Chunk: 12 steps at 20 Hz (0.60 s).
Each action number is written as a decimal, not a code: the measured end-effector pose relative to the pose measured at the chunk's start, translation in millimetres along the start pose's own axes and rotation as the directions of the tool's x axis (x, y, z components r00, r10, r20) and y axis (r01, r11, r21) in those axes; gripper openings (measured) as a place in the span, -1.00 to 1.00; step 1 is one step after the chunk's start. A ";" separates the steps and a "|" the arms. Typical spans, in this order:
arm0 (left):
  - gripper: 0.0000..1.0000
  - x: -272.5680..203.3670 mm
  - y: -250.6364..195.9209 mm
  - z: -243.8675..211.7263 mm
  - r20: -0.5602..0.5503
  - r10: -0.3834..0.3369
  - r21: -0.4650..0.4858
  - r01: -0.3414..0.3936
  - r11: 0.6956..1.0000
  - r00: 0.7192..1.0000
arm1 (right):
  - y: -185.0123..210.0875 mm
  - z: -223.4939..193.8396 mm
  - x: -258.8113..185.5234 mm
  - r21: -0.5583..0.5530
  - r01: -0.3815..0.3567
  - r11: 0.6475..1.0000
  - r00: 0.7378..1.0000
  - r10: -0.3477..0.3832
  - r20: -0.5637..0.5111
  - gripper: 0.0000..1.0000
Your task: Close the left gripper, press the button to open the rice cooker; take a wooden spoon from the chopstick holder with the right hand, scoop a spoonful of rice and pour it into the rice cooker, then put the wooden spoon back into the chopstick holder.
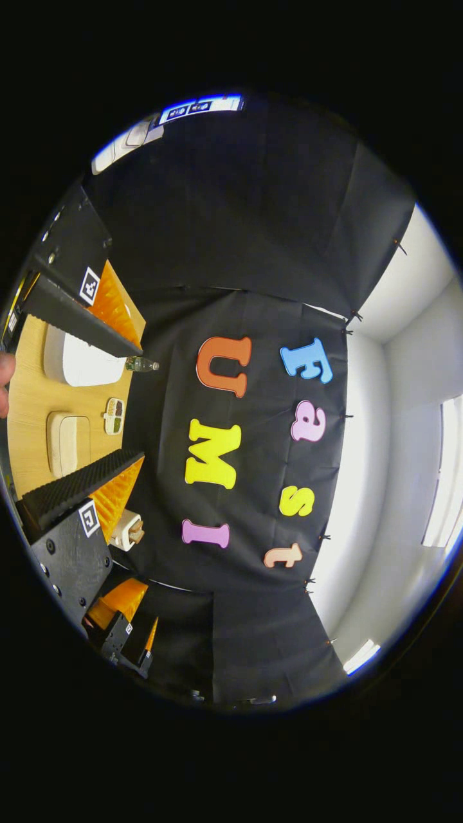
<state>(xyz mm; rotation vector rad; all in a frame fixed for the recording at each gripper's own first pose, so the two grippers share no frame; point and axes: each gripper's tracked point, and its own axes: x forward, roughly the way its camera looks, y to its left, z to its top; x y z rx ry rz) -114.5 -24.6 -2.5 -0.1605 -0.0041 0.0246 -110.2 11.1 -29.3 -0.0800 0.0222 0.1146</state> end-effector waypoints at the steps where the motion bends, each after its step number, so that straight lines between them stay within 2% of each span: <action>1: 0.89 -6.6 -5.2 -0.1 -0.001 0.000 0.005 0.000 1.000 1.000 | 2.8 -1.6 -4.2 0.006 -0.011 1.000 1.000 0.011 -0.008 0.93; 2: 0.89 -12.6 -7.7 -0.4 0.003 0.000 0.005 0.000 1.000 1.000 | 2.6 -1.0 -7.0 0.010 -0.015 1.000 1.000 0.015 -0.012 1.00; 3: 0.89 -16.6 -11.8 -0.3 0.005 -0.011 0.004 0.011 1.000 1.000 | 1.9 -0.1 -10.0 0.014 -0.010 1.000 1.000 0.010 -0.012 1.00; 4: 0.89 -18.3 -14.3 -0.5 0.006 -0.018 0.012 0.018 1.000 1.000 | 1.8 1.0 -14.3 0.020 -0.006 1.000 1.000 0.006 -0.010 0.92; 6: 0.89 -20.3 -8.9 3.5 0.006 -0.019 0.040 0.019 0.999 1.000 | 2.9 1.5 -19.4 0.026 0.008 1.000 1.000 -0.007 -0.017 1.00; 8: 0.89 -21.2 -3.0 6.5 0.007 -0.027 0.038 0.027 0.999 1.000 | 7.8 2.8 -20.6 0.043 0.014 0.999 1.000 -0.013 -0.023 1.00; 9: 0.89 -20.6 -2.6 9.6 0.009 -0.029 0.035 0.029 0.999 1.000 | 9.8 3.2 -20.0 0.049 0.019 0.999 1.000 -0.018 -0.024 0.92; 10: 0.89 -19.5 2.0 9.4 0.010 -0.028 0.041 0.028 0.999 1.000 | 10.6 3.2 -18.5 0.050 0.026 0.998 0.999 -0.025 -0.026 1.00; 12: 0.89 -20.1 8.8 8.2 0.005 -0.026 0.051 0.025 0.998 1.000 | 16.0 0.7 -19.4 0.055 0.031 0.998 0.999 -0.029 -0.039 1.00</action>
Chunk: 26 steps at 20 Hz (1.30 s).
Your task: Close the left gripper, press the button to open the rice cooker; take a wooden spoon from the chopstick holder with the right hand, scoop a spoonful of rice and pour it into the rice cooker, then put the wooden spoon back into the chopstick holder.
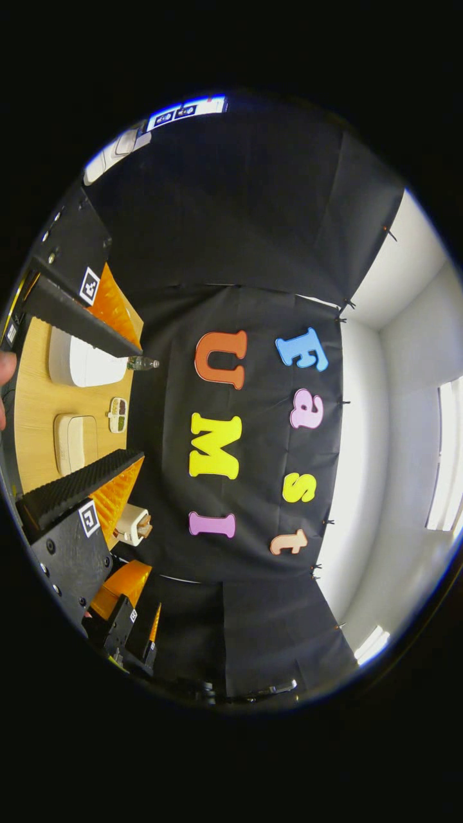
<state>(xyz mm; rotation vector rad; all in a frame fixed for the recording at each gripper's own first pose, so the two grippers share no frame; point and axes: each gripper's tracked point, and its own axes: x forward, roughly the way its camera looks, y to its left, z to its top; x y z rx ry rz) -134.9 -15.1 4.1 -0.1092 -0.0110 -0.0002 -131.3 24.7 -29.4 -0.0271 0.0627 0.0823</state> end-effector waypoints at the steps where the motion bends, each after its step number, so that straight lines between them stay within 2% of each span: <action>1: 0.89 0.2 0.5 2.8 0.001 -0.003 -0.001 0.003 1.000 1.000 | 2.4 -0.8 0.2 0.004 -0.001 1.000 1.000 0.001 -0.005 1.00; 8: 0.81 2.5 2.2 6.6 0.011 -0.033 0.011 0.033 0.999 0.999 | 6.4 -3.6 0.1 0.009 0.019 1.000 0.999 -0.019 -0.026 1.00; 13: 0.82 4.0 -2.5 7.6 0.013 -0.052 0.012 0.052 0.999 0.999 | 3.6 -3.9 -5.3 0.007 0.030 1.000 0.999 -0.030 -0.023 1.00; 15: 0.90 3.6 -4.6 11.8 0.023 -0.062 0.012 0.062 0.998 0.998 | 0.4 -3.5 -6.8 0.007 0.041 0.999 0.999 -0.041 -0.021 1.00; 26: 0.89 5.3 -9.9 10.7 0.024 -0.061 0.048 0.060 0.997 0.998 | -13.9 1.1 -16.4 0.001 0.098 0.995 0.995 -0.098 -0.015 1.00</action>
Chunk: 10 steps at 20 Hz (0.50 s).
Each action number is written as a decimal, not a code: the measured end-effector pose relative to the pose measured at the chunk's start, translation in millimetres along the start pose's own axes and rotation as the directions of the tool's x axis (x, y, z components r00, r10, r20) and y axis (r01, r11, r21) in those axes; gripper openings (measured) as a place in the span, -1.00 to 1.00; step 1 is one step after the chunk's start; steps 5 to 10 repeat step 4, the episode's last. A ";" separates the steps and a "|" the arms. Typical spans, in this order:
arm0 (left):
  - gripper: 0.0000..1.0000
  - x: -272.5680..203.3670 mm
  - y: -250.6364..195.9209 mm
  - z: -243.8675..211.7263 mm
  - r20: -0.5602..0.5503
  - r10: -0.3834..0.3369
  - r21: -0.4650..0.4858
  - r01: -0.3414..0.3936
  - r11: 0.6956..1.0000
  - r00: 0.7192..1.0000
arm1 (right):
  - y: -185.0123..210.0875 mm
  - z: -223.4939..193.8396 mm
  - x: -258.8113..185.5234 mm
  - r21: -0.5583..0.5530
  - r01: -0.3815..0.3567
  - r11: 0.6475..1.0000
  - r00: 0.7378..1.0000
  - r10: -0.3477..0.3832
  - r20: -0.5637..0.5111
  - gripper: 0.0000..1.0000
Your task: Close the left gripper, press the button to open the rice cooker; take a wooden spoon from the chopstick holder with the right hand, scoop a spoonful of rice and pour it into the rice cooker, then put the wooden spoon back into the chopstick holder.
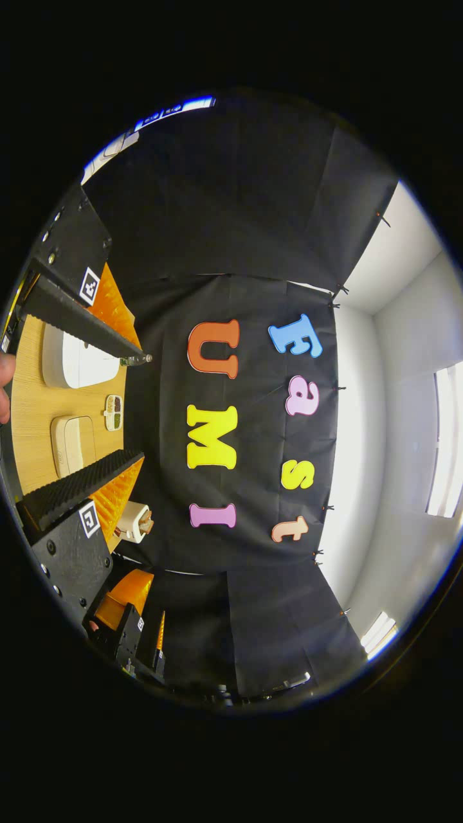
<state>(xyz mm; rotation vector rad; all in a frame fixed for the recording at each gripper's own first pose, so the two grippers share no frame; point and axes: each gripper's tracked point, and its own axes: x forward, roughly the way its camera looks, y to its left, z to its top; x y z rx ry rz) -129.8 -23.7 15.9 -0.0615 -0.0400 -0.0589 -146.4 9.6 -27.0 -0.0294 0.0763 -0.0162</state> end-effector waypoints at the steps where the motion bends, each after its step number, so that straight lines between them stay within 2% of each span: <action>1: 0.89 0.5 -0.6 0.2 0.000 -0.001 0.002 0.001 1.000 1.000 | 0.3 0.7 -1.0 -0.001 0.001 1.000 1.000 -0.001 0.001 1.00; 4: 0.89 -0.3 7.6 2.7 0.004 0.027 0.012 -0.027 1.000 1.000 | -0.3 2.3 -1.8 -0.006 0.004 1.000 1.000 -0.004 0.005 1.00; 10: 0.89 -0.3 7.6 2.7 0.004 0.027 0.012 -0.027 1.000 1.000 | -0.3 2.3 -1.8 -0.006 0.004 1.000 1.000 -0.004 0.005 1.00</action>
